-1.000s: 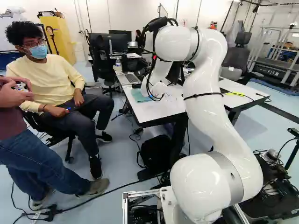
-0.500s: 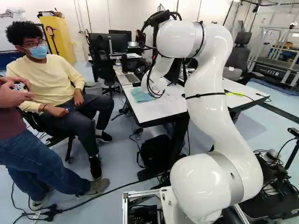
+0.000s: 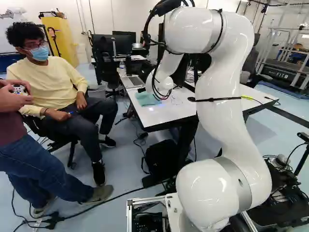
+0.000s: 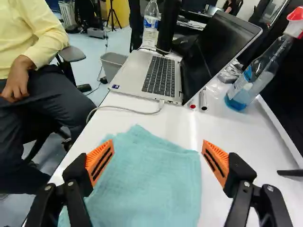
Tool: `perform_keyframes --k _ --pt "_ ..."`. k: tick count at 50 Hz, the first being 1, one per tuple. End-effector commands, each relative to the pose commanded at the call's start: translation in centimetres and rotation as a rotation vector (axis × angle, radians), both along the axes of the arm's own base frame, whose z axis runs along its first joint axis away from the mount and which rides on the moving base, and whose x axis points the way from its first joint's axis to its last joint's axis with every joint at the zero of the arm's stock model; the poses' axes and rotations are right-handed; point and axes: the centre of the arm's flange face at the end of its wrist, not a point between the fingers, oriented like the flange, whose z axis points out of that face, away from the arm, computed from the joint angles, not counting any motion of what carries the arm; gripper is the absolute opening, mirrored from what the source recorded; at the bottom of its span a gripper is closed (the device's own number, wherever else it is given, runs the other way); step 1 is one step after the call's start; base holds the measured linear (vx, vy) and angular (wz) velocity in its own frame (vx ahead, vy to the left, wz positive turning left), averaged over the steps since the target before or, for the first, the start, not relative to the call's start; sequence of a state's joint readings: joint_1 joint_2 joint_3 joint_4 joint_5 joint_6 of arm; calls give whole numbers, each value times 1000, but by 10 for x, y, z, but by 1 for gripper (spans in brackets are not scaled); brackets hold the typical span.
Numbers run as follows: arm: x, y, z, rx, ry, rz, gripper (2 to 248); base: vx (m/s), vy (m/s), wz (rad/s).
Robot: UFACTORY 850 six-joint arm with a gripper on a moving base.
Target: Clean the table with the green towel
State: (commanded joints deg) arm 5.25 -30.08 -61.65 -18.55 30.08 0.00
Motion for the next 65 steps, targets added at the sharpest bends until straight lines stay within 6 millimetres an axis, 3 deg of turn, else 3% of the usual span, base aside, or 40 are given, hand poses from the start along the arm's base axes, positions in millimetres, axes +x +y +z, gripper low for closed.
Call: perform_keyframes --k 44,65 --pt "-102 32 26 -45 386 -103 247 0 0 0" --pt "-108 35 26 -47 408 -104 247 0 0 0"
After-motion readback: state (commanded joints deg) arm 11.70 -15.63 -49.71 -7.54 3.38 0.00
